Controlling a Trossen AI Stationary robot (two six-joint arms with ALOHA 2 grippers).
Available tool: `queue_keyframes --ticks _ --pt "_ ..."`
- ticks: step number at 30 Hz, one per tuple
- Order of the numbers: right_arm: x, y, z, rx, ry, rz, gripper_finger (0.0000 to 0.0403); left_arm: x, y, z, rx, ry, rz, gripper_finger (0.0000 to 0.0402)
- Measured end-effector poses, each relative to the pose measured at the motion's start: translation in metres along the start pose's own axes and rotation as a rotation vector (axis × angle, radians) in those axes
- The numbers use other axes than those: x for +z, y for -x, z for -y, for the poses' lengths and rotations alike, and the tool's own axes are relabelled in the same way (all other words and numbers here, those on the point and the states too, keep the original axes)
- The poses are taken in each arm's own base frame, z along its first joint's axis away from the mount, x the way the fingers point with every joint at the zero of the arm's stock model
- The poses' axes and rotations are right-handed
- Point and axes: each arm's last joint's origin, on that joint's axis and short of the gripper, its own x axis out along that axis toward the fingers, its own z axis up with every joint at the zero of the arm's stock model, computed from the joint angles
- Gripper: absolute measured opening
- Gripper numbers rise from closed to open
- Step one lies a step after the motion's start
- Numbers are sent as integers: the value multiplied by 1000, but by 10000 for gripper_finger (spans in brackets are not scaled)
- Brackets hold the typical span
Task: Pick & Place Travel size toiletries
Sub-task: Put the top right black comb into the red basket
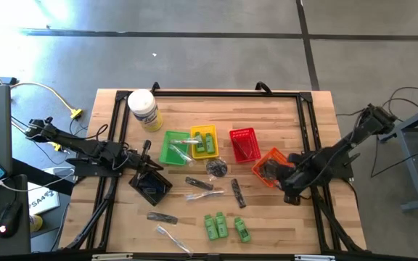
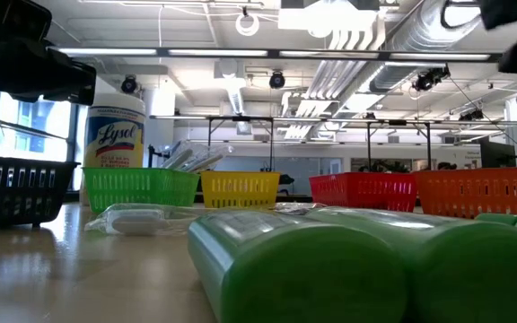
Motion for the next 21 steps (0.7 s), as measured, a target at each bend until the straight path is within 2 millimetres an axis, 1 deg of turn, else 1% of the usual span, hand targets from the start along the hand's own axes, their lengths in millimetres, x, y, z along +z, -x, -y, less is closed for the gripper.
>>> queue_keyframes --ticks 4,6,8,10,17,21 --pt "-14 -9 -3 -89 10 -187 2 1 0 0 1 -1 6 0" --pt "-17 -11 -7 -97 14 -208 2 2 0 0 3 0 21 0" --pt "-16 -14 -12 -83 26 -189 2 3 0 0 4 -7 34 0" --pt "-14 -15 -16 -58 30 -151 2 4 0 -1 5 -20 37 0" --pt "1 -15 -38 86 96 119 2 8 0 -1 6 -23 45 0" --pt "12 -13 -44 120 100 260 2 8 0 -1 6 -23 45 0"
